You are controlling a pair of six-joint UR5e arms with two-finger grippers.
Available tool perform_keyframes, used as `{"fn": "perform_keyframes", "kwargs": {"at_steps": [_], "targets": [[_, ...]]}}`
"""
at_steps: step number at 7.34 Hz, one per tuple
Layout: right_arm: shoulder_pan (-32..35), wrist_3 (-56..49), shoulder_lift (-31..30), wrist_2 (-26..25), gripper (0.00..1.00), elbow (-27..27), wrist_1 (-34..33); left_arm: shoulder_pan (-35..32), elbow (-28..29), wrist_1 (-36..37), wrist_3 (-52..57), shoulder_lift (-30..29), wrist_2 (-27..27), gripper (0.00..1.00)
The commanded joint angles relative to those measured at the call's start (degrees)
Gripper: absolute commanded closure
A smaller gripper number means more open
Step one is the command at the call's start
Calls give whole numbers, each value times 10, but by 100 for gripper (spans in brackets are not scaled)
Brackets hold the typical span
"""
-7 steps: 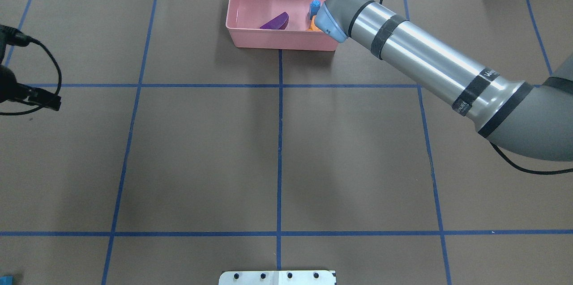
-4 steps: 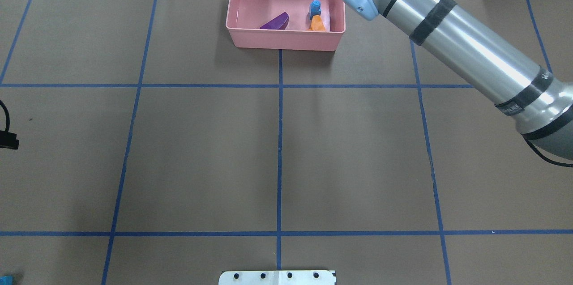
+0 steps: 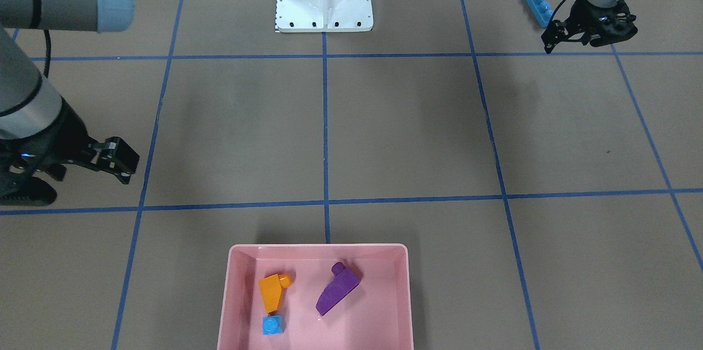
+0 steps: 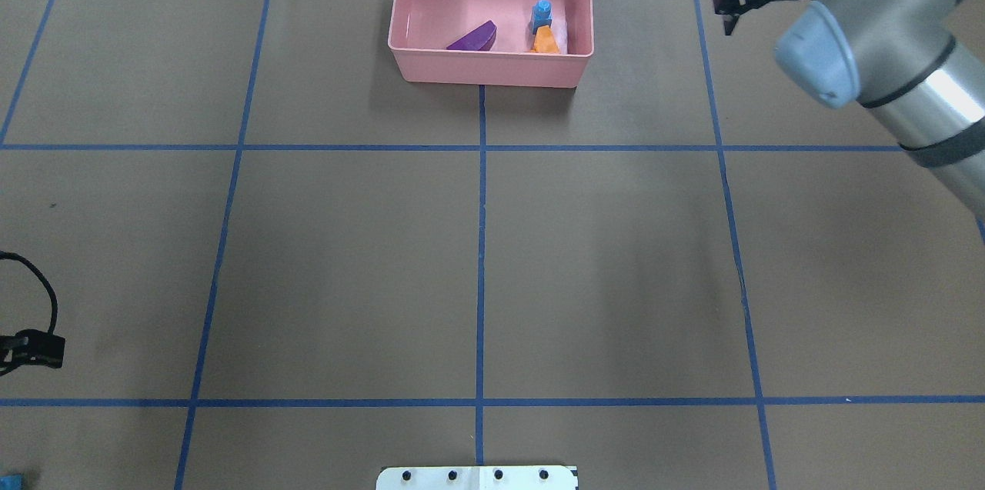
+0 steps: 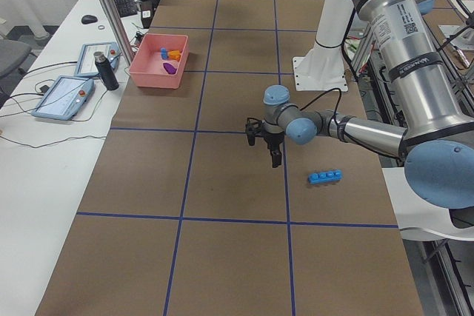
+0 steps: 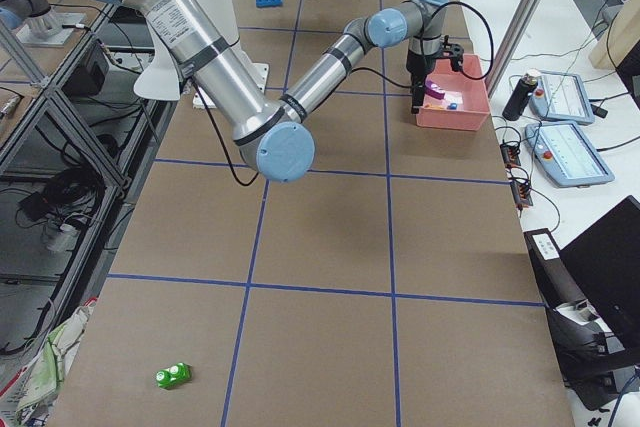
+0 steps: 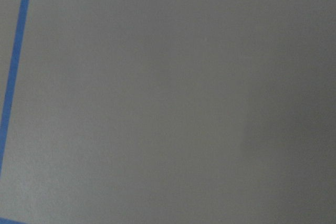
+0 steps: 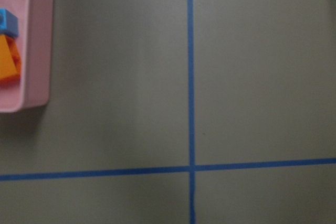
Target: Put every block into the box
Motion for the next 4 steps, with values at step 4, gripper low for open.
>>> {"fn": "perform_keyframes", "kwargs": {"at_steps": [4], "targets": [[84,-251,-137,-2,0,103,-109,143,0,-152,-61,119,10,0]]}}
